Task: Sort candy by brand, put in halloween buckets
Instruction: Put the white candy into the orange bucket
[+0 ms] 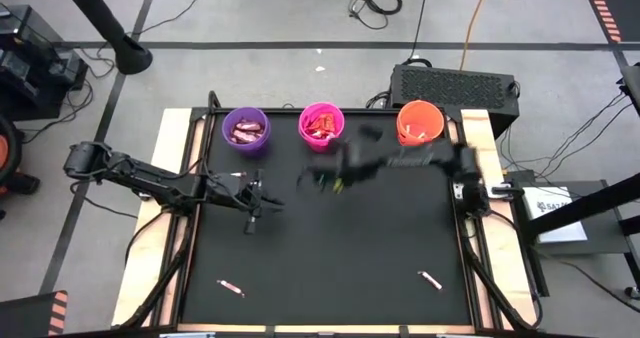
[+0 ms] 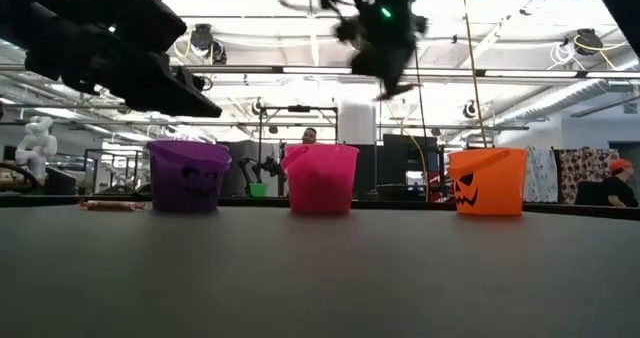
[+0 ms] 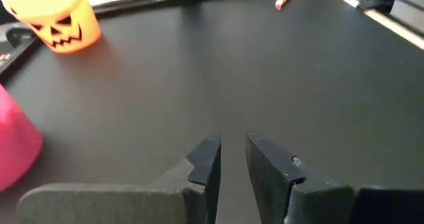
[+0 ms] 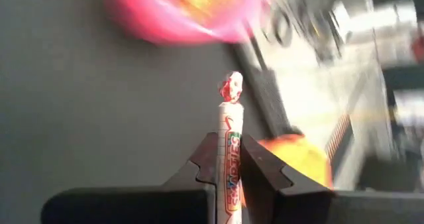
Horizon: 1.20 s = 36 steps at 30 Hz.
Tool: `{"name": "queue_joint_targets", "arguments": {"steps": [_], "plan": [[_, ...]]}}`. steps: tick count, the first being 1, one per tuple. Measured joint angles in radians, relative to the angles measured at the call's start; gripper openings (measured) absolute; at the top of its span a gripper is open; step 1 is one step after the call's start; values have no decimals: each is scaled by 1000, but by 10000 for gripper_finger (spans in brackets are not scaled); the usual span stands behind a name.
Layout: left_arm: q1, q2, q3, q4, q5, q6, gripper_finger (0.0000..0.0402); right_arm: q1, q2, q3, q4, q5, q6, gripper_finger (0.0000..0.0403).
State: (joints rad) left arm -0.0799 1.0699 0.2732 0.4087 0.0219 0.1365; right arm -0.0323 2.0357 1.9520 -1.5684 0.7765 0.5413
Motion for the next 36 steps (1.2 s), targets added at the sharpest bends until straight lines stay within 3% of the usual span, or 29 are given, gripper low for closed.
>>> {"name": "queue_joint_targets", "arguments": {"steps": [6,14,20,29,36], "plan": [[-1,22,-1,2,0,-1,79,-307,-273,-319,37,21,123,29],[0,54,0,77,0,6,79,-581,-472,-680,444,-50,65,29],[1,57,0,111,-1,31,79,-637,-476,-764,507,-50,49,52],[1,57,0,107,-4,27,79,-637,-474,-785,520,-48,35,141],[1,46,1,63,-4,-57,79,-618,-474,-757,483,-172,-11,171]]}}
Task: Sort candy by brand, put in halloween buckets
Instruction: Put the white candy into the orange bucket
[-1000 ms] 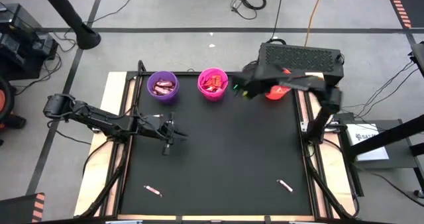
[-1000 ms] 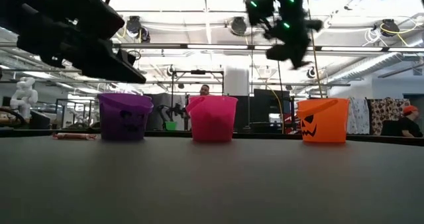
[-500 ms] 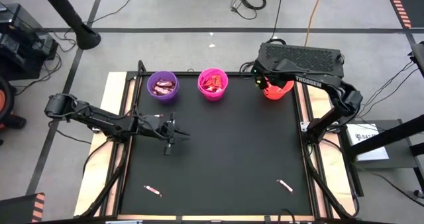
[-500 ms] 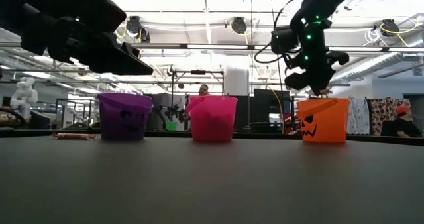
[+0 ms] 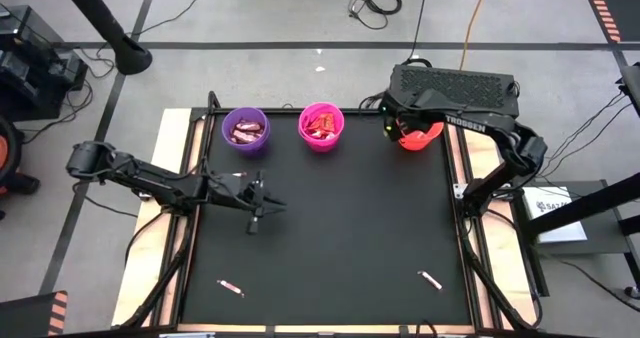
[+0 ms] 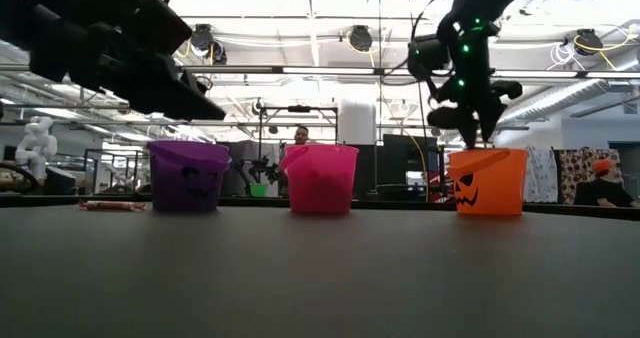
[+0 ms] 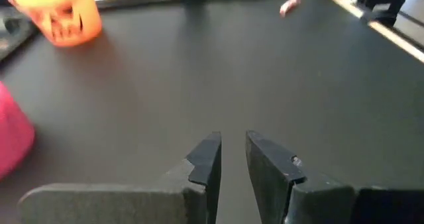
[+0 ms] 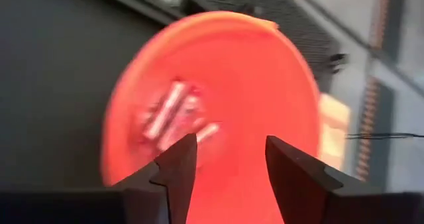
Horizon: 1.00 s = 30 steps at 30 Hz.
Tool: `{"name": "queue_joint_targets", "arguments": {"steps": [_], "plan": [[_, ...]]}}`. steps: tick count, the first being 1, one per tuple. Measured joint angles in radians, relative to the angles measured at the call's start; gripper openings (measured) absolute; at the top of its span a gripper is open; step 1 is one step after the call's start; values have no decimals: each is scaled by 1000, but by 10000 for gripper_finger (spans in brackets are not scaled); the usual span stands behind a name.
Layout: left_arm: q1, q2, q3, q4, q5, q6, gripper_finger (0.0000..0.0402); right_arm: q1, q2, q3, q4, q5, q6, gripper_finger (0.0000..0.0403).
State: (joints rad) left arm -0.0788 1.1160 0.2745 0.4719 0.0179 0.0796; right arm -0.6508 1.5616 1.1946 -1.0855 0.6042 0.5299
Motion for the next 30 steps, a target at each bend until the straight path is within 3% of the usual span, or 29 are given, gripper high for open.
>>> {"name": "queue_joint_targets", "arguments": {"steps": [3,7,12,17,23,27,30], "plan": [[0,-30,34,-160,-15,-24,79,30,0,28,13,-144,5,173],[0,-77,174,-580,-33,-97,79,109,0,41,89,-336,-20,170],[0,-87,417,-1114,-112,-178,79,251,2,41,247,-350,-13,163],[0,-87,561,-1464,-186,-195,79,431,59,42,540,-350,-19,162],[0,-86,582,-1637,-182,-258,79,592,252,43,995,-416,-89,162],[0,-86,582,-1636,-189,-255,79,687,424,44,1372,-557,-112,162],[0,-86,582,-1635,-206,-248,79,773,555,103,1522,-558,-135,162]]}}
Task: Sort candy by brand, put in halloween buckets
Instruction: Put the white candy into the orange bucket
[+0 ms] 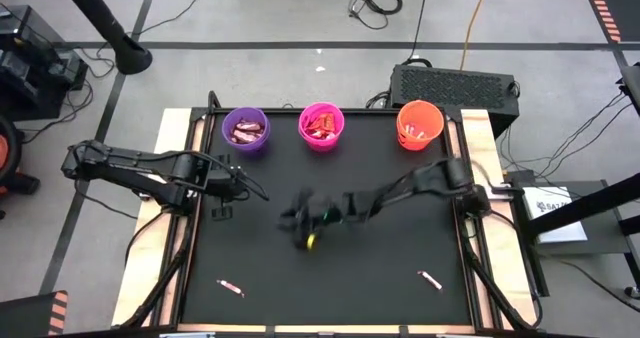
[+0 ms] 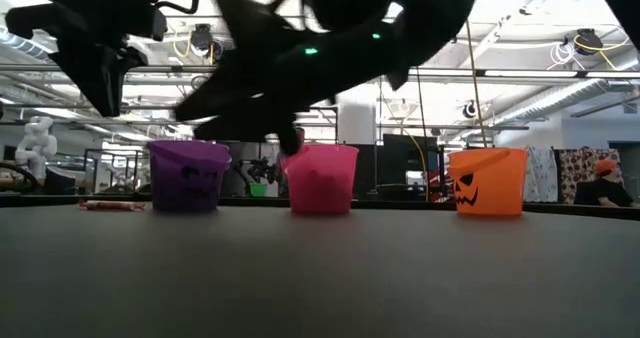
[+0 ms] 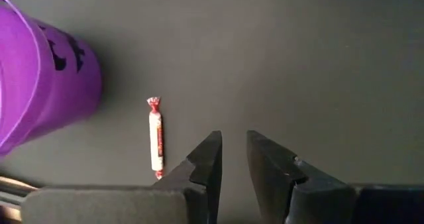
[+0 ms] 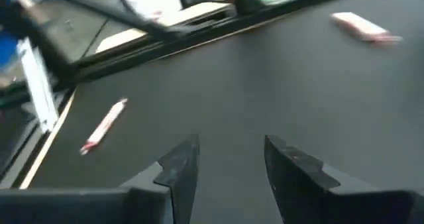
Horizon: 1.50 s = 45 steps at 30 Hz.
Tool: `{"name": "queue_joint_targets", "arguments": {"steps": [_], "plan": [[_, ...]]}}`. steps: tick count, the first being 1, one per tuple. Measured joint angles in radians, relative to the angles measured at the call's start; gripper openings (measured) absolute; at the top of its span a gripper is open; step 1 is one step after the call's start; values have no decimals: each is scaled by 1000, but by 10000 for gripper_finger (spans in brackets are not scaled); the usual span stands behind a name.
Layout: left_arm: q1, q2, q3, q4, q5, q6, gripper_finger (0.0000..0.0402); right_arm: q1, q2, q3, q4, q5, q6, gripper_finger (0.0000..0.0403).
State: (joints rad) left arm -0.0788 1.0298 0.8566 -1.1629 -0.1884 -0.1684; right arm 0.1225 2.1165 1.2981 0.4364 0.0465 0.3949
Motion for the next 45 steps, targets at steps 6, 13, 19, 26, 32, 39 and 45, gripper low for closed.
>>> {"name": "queue_joint_targets", "arguments": {"steps": [6,13,19,26,32,39,45], "plan": [[0,0,0,0,-4,46,79,150,234,325,-103,197,-128,162],[0,0,0,2,-5,46,79,227,478,747,-280,341,-155,162],[0,0,0,4,-8,45,79,248,631,981,-353,348,-182,162],[0,0,0,12,-14,53,79,246,676,996,-328,319,-185,162],[0,1,0,39,-32,54,79,261,699,996,-258,184,-206,162],[1,0,0,38,-32,44,79,262,699,996,-246,111,-231,162],[1,0,0,39,-32,17,79,275,707,996,-235,111,-244,162]]}}
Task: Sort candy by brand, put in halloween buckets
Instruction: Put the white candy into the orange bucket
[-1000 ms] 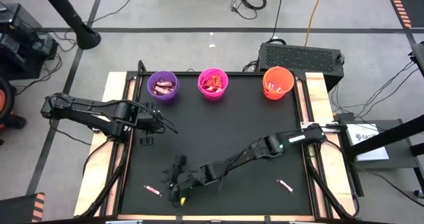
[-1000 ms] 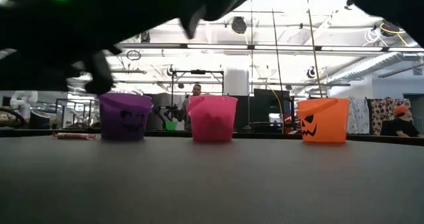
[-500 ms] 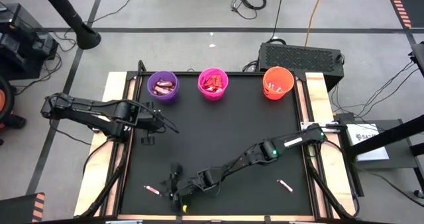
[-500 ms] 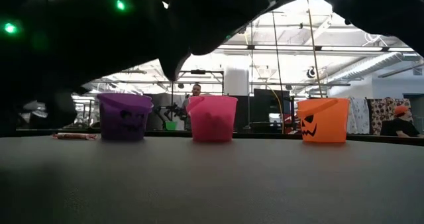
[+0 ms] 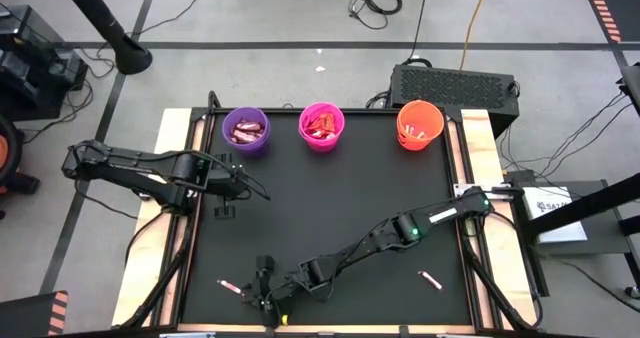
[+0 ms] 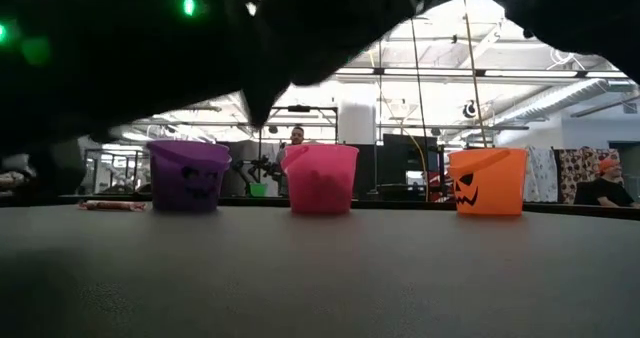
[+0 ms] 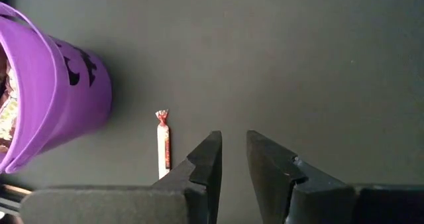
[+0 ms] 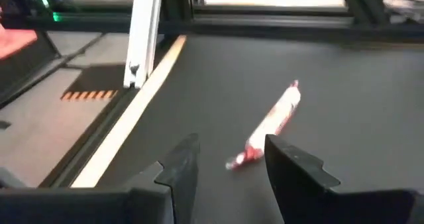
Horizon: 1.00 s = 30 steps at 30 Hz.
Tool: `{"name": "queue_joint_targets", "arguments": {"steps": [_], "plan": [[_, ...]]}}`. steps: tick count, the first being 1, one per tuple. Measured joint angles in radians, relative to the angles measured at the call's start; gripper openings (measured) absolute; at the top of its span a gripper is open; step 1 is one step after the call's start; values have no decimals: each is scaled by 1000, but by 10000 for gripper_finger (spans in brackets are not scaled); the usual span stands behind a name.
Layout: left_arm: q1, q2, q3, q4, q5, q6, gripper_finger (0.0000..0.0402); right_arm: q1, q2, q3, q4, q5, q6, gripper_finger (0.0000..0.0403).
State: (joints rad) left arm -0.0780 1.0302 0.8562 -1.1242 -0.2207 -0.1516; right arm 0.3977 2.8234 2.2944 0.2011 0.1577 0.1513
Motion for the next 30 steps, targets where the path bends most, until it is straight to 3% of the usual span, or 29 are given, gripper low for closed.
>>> {"name": "queue_joint_targets", "arguments": {"steps": [16,20,30], "plan": [[0,0,0,1,0,-1,79,-16,24,3,12,-22,37,162],[0,0,0,1,0,-1,79,-10,24,3,12,27,42,162],[0,0,0,1,2,-27,79,-14,24,3,13,25,48,162]]}}
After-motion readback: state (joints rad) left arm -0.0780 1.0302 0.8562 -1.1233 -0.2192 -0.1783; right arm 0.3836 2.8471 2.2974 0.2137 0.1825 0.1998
